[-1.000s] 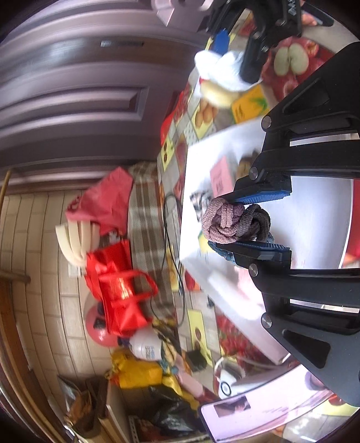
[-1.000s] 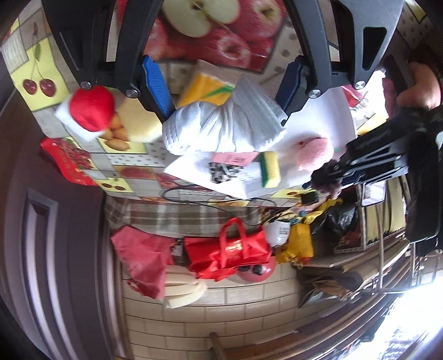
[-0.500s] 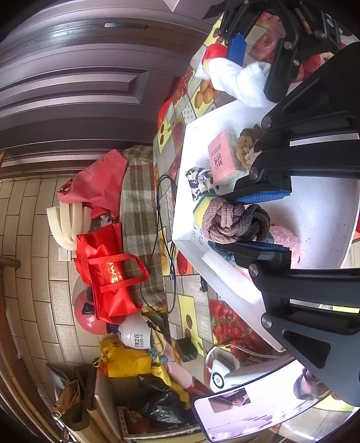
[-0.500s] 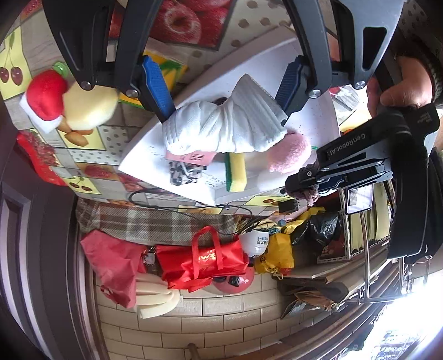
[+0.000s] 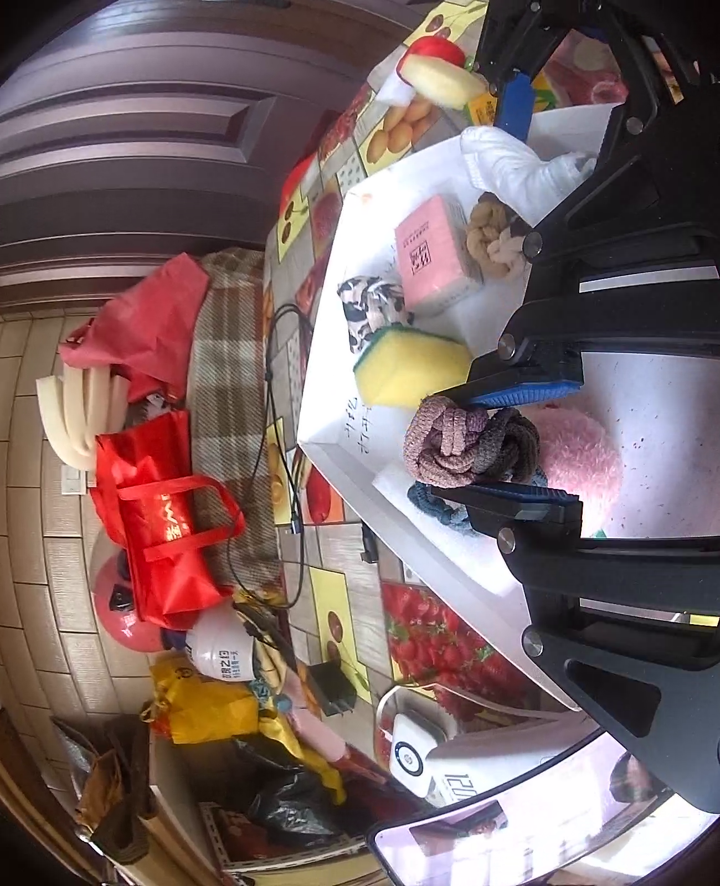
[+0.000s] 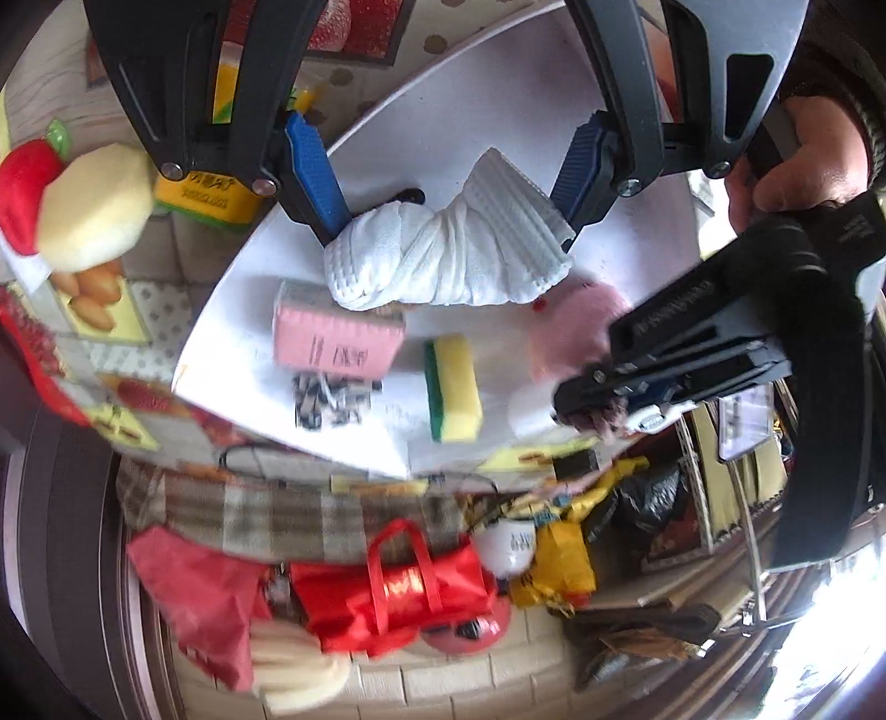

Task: Organize soft objects
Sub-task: 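Carry the knotted cloth and white sock into the white box and release both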

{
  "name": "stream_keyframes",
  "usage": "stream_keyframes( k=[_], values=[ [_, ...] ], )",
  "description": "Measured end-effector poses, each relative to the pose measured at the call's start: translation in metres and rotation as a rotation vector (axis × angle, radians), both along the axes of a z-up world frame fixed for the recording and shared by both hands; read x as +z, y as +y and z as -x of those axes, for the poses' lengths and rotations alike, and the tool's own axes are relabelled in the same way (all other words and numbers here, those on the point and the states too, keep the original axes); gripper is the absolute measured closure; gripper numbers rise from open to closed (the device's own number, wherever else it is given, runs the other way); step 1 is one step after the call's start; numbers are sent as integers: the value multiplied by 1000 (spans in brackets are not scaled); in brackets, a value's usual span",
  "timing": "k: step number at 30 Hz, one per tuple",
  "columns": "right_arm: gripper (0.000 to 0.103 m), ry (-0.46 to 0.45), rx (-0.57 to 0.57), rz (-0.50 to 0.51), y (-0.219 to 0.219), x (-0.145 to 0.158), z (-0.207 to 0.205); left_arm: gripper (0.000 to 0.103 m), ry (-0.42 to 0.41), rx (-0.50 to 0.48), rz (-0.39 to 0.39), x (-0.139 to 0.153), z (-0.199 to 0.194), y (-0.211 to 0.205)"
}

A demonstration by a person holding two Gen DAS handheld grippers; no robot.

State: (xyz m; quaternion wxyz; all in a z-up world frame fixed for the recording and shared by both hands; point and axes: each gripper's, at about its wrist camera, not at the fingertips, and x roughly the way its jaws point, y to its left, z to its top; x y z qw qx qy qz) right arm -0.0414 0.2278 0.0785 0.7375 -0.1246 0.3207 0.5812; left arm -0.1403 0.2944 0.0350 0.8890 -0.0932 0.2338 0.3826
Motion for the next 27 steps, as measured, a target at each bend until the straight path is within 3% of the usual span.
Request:
stream_keyframes(
  k=[7, 13, 18, 22, 24, 26, 27],
  values=[
    [33, -43, -39, 49, 16, -2, 1, 80, 13, 6, 3, -1, -4, 5],
    [33, 8, -136, 9, 16, -2, -21, 80, 12, 17, 18, -2, -3, 9],
    [32, -14, -123, -4, 14, 1, -17, 79, 95, 32, -27, -5, -19, 4],
    [25, -21, -131, -2, 14, 2, -18, 75, 148, 59, -83, -7, -28, -1],
    [22, 2, -129, -6, 14, 1, -23, 65, 141, 68, -86, -6, -25, 0],
    [20, 0, -127, -13, 13, 2, -22, 25, 130, 91, -81, -6, -21, 2],
    [19, -3, -128, -20, 12, 3, -22, 19, 113, 101, -65, -5, -16, 6]
  ],
)
